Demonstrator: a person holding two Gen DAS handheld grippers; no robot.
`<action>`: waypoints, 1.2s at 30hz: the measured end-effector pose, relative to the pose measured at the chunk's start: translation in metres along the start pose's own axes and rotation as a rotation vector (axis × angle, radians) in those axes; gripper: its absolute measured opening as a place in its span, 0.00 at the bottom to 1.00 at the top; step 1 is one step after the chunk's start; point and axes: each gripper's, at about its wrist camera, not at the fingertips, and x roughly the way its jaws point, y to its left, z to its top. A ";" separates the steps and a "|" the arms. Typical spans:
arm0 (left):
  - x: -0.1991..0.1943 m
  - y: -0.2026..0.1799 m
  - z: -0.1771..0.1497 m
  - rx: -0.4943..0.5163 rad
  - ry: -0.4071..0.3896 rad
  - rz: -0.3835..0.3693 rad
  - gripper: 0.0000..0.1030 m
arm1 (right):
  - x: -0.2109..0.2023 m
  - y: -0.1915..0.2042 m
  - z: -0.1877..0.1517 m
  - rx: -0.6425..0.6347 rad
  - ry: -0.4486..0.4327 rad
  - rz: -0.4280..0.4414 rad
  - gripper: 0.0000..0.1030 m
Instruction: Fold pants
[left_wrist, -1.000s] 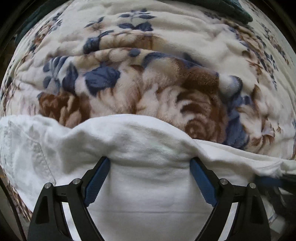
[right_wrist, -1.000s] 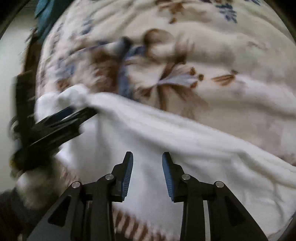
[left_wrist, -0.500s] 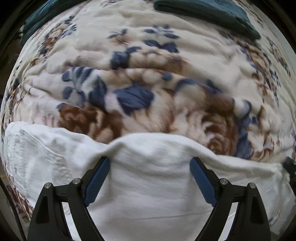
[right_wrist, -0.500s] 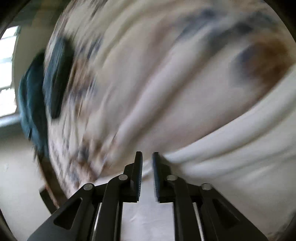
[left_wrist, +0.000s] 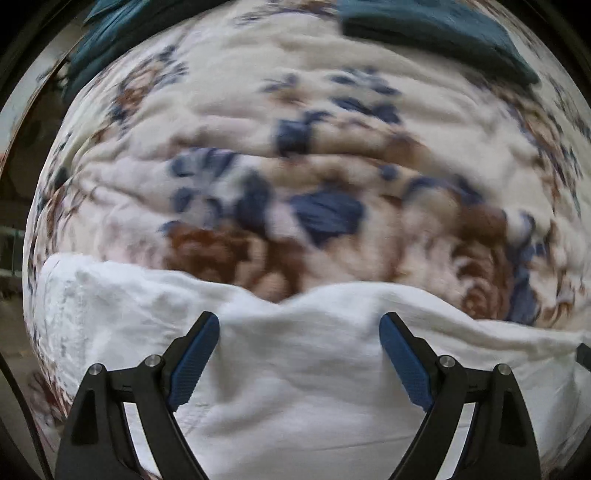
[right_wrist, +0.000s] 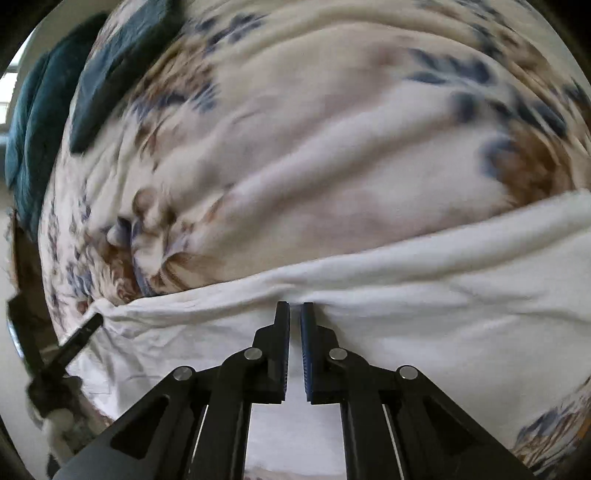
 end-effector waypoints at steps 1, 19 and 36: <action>-0.003 0.009 0.001 -0.005 -0.004 -0.004 0.87 | 0.001 0.030 0.002 -0.088 0.002 0.002 0.08; 0.025 0.164 -0.049 -0.261 0.124 -0.159 0.87 | 0.083 0.280 0.042 -0.553 0.302 0.076 0.66; 0.044 0.140 -0.016 -0.585 0.531 -0.672 0.84 | 0.063 0.318 -0.056 -0.952 0.281 0.092 0.10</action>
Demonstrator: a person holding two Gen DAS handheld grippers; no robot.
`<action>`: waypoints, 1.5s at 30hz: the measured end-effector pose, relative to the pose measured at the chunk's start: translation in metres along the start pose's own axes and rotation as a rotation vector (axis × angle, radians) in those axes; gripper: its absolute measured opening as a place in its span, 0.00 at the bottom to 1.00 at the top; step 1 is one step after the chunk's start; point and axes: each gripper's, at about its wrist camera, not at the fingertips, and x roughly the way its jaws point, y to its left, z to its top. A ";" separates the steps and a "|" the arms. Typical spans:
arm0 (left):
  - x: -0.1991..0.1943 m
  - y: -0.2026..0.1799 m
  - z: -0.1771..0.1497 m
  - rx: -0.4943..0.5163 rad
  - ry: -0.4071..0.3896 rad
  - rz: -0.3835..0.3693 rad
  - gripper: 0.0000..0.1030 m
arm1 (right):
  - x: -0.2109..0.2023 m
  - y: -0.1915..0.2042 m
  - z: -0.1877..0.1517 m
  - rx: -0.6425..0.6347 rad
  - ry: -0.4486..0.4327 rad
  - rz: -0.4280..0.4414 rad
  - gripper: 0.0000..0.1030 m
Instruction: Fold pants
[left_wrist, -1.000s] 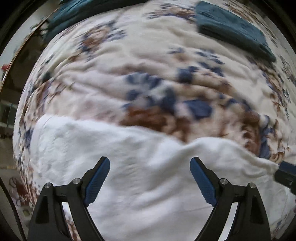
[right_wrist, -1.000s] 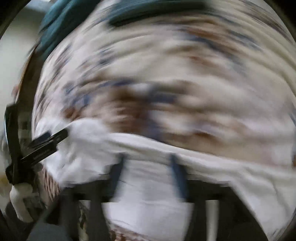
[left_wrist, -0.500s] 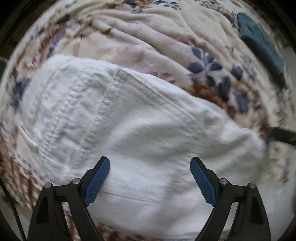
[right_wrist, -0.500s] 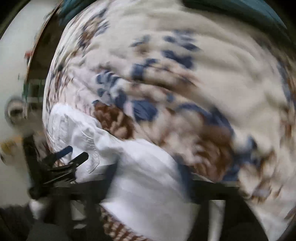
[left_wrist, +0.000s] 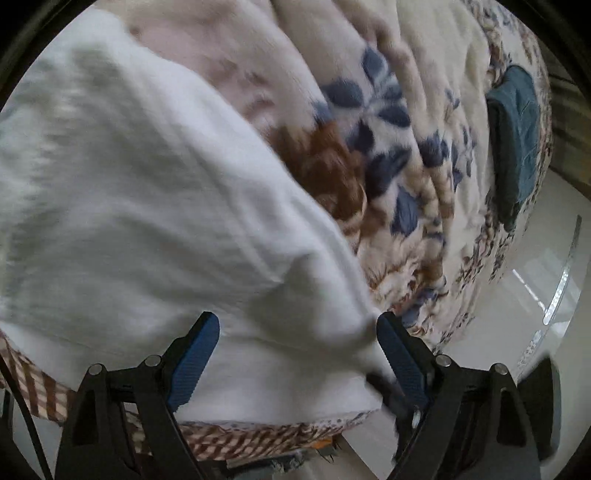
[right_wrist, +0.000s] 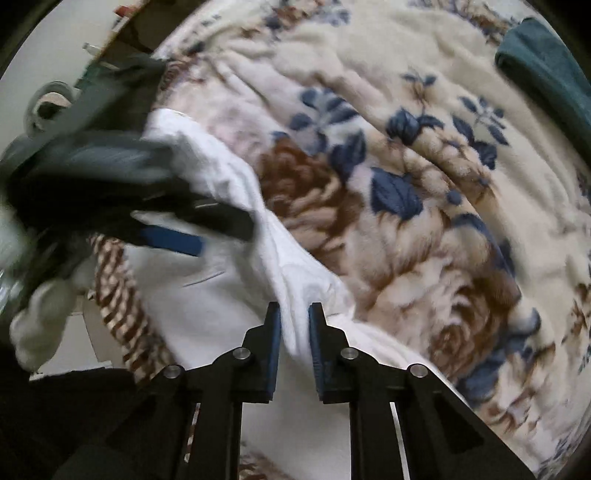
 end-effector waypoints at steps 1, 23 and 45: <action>0.003 -0.003 -0.004 0.010 0.008 0.026 0.81 | -0.003 0.003 -0.004 -0.001 -0.012 0.017 0.08; -0.001 -0.028 -0.035 0.180 -0.131 0.082 0.15 | 0.122 -0.125 0.009 0.801 0.227 0.885 0.60; -0.007 0.007 -0.017 0.181 -0.205 0.155 0.26 | 0.105 -0.147 -0.005 0.892 0.159 0.837 0.63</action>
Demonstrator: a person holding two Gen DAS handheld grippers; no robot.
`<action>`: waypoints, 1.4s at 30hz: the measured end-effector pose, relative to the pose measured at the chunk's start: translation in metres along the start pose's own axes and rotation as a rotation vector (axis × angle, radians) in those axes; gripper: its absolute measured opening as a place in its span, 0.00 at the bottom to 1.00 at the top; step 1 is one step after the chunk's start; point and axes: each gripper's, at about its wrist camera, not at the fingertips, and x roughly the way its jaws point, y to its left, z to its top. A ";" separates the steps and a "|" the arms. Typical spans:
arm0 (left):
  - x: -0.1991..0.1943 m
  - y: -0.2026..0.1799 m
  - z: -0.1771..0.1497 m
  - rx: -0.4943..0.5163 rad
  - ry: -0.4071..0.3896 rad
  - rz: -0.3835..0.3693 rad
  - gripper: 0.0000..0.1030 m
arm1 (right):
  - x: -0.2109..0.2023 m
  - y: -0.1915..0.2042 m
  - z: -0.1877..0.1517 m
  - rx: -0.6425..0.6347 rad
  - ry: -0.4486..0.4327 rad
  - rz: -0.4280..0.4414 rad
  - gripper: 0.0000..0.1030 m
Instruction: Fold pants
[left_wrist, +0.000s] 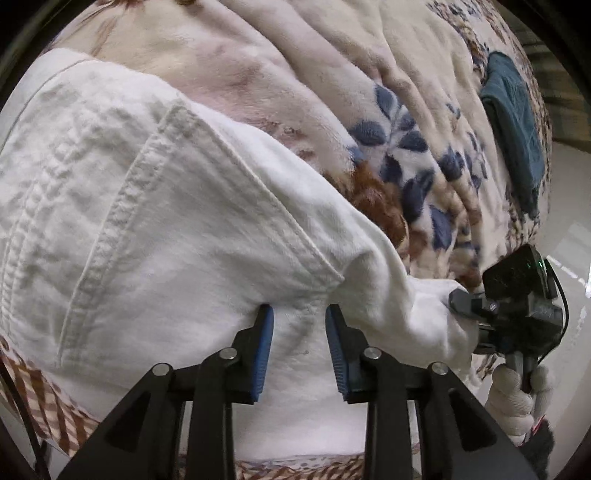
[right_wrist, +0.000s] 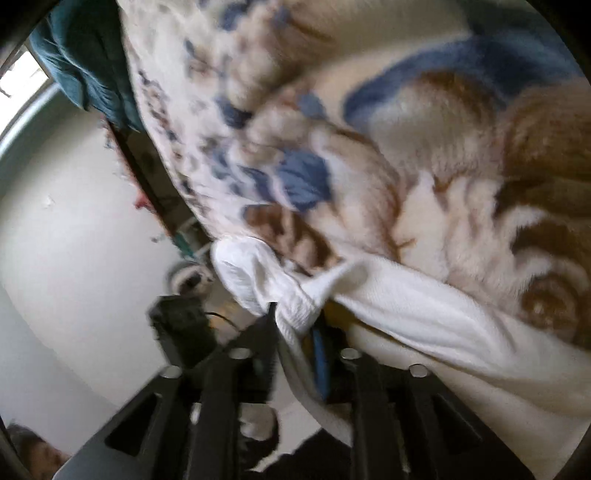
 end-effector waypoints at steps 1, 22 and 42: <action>0.001 -0.001 0.000 0.009 0.000 0.006 0.26 | 0.004 -0.004 0.003 0.006 0.016 0.000 0.66; 0.002 -0.044 0.008 0.143 0.008 0.009 0.27 | -0.099 0.067 -0.028 -0.170 -0.425 -0.427 0.53; 0.014 -0.054 0.026 0.209 0.013 0.053 0.27 | -0.070 0.065 -0.013 -0.257 -0.275 -0.681 0.20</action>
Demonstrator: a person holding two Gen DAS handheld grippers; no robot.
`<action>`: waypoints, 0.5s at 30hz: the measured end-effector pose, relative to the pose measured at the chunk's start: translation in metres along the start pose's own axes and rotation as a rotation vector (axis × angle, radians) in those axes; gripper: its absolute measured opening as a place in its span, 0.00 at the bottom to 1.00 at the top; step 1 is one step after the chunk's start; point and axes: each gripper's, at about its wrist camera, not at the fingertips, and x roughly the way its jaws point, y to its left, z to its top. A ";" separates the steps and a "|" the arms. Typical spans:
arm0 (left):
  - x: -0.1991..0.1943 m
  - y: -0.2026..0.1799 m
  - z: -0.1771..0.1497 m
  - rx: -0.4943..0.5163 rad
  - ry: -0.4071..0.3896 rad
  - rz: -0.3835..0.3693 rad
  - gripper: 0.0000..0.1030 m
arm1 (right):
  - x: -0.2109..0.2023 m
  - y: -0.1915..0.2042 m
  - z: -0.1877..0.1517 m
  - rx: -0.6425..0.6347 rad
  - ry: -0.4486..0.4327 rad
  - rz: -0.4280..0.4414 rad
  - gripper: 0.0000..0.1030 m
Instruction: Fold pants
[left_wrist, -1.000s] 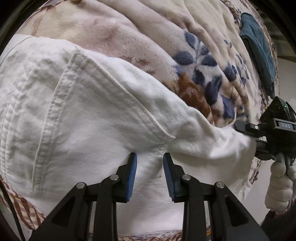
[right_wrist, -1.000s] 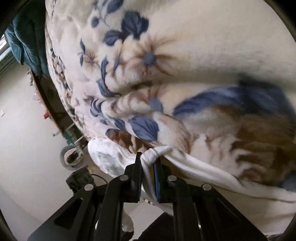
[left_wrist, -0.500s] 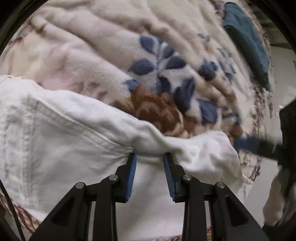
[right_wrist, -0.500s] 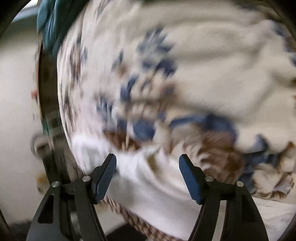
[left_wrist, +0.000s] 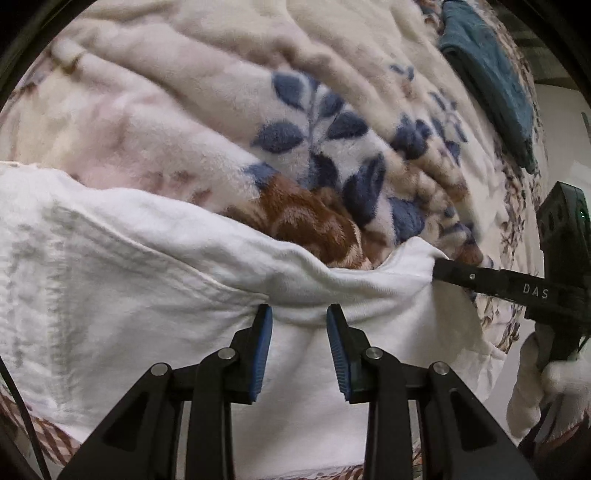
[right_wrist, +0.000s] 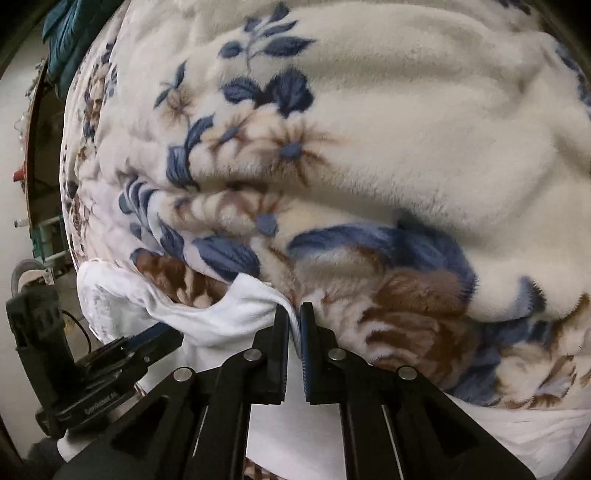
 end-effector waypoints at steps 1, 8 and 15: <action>-0.007 -0.003 -0.002 0.020 -0.020 0.016 0.27 | -0.009 0.001 -0.002 -0.008 -0.014 -0.031 0.29; -0.032 0.035 0.006 0.059 -0.168 0.232 0.33 | -0.062 0.036 -0.053 -0.044 -0.253 0.006 0.62; -0.069 0.090 0.020 -0.128 -0.197 0.089 0.30 | 0.007 0.066 -0.066 -0.012 -0.164 0.075 0.62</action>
